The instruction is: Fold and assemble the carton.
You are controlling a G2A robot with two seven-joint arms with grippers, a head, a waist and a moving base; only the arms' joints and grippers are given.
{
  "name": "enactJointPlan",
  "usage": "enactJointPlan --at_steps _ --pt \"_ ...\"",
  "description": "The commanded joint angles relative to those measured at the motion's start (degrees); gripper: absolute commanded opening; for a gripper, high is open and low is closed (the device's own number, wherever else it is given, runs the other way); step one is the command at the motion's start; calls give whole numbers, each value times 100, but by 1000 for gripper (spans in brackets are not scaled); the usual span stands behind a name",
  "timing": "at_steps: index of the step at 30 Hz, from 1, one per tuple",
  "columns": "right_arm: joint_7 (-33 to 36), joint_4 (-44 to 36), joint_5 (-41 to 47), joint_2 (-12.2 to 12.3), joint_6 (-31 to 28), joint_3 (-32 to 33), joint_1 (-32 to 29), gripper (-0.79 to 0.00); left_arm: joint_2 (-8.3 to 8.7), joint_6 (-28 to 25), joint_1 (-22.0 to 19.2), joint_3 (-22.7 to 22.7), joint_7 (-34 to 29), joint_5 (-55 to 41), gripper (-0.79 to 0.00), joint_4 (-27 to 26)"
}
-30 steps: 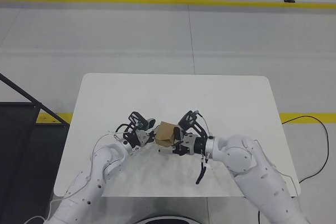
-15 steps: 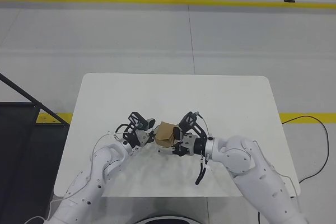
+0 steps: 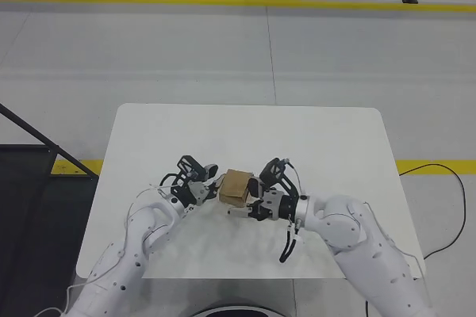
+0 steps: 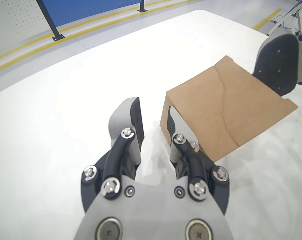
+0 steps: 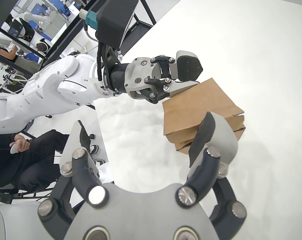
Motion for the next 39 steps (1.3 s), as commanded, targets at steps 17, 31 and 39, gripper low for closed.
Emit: enactJointPlan --at_steps 17,31,39 --pt "-396 -270 321 32 48 298 -104 0 -5 73 15 -11 -119 5 -431 -386" --pt "-201 307 661 -96 196 -100 468 0 -33 39 -129 82 -167 7 -437 -318" --pt "-104 403 707 -111 204 -146 519 0 -50 14 -172 150 -162 16 -431 -284"
